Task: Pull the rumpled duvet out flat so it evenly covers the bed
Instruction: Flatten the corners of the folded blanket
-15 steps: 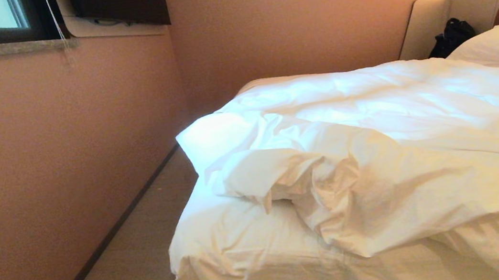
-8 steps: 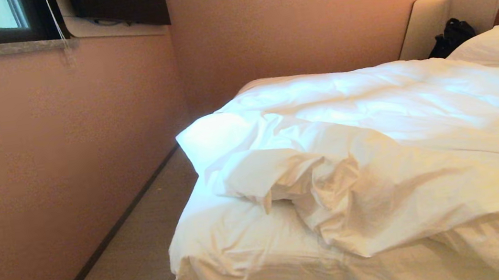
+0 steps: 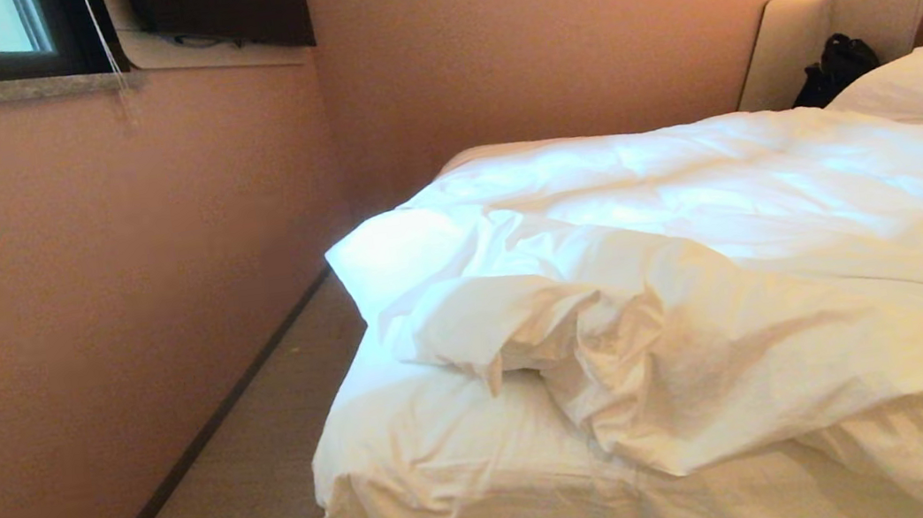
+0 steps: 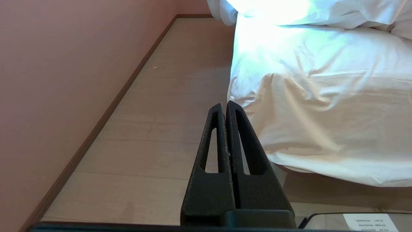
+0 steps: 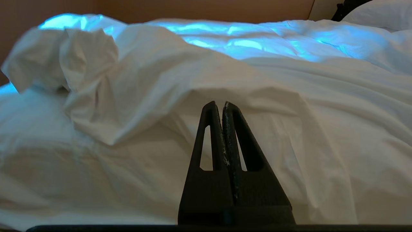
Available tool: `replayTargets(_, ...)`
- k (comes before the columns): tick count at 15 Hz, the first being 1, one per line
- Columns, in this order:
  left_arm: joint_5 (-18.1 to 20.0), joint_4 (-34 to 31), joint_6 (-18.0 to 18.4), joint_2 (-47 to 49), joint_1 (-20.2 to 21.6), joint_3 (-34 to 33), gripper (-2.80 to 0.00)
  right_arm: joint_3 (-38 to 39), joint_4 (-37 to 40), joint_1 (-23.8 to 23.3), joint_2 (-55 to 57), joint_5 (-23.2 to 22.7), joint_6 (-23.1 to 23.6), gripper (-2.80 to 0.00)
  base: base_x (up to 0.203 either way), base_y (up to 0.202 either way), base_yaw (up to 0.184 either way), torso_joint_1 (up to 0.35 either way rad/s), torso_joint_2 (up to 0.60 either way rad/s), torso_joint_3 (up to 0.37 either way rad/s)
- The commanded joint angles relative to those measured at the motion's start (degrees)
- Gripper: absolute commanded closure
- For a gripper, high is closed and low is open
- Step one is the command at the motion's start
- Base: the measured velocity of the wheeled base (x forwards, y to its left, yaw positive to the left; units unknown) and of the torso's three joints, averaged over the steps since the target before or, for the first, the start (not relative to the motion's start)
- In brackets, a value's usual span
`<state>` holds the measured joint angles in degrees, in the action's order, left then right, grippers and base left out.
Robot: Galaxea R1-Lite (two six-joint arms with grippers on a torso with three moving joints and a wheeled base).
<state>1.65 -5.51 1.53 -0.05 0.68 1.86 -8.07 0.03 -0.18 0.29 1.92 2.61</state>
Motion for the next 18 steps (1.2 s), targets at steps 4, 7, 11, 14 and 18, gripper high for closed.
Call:
replayTargets(4,0.02,-0.09,-0.02,0.05,0.02,-0.01,0.00,3.51,-0.11,0.01,-0.29,0.10,0.60,0.00,0.000,0.000,0.000,0.000,0.00,0.000)
replayTargets(7,0.02,-0.03,-0.03,0.05,0.02,-0.01,0.00,5.93,-0.15,0.01,-0.29,-0.04,0.25,0.00,0.000,0.000,0.000,0.000,0.00,0.000)
replayTargets(11,0.02,-0.07,-0.04,0.05,0.02,-0.01,0.00,7.12,-0.05,0.01,-0.29,-1.70,-0.04,0.00,0.000,0.000,0.000,0.000,0.00,0.000)
replayTargets(14,0.02,-0.11,-0.04,0.05,0.02,-0.01,0.00,7.98,0.06,0.01,-0.29,-1.84,-0.24,0.00,0.000,0.000,0.000,0.000,0.00,0.000)
replayTargets(18,0.02,-0.03,0.05,0.05,0.02,-0.01,0.00,8.07,-0.03,0.03,-0.29,-1.57,-3.14,0.00,0.000,0.000,0.000,0.000,0.00,0.000)
